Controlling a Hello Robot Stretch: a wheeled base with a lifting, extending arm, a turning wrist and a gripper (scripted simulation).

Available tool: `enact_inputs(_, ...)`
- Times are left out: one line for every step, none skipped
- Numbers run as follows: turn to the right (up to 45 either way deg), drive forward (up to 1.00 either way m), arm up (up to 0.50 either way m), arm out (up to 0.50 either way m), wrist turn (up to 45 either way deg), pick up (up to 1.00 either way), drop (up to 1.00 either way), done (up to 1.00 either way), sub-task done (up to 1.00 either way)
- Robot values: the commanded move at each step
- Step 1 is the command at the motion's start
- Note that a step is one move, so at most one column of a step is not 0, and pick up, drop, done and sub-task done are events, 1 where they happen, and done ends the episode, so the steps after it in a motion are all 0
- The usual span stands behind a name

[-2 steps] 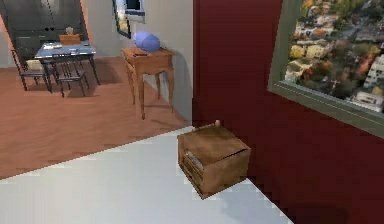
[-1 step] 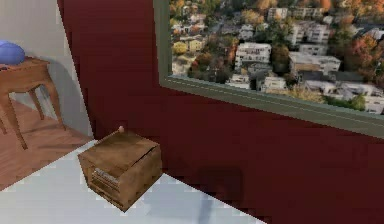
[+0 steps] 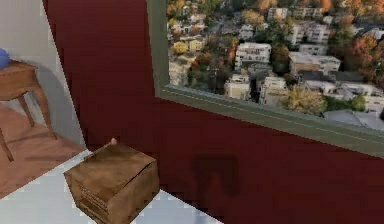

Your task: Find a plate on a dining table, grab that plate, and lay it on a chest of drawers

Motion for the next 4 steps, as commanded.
enact_inputs(-45.0,0.0,0.0,0.0,0.0,0.0,0.0,0.0,0.0)
enact_inputs(-18.0,0.0,0.0,0.0,0.0,0.0,0.0,0.0,0.0)
enact_inputs(0.0,1.0,0.0,0.0,0.0,0.0,0.0,0.0,0.0)
enact_inputs(0.0,1.0,0.0,0.0,0.0,0.0,0.0,0.0,0.0)
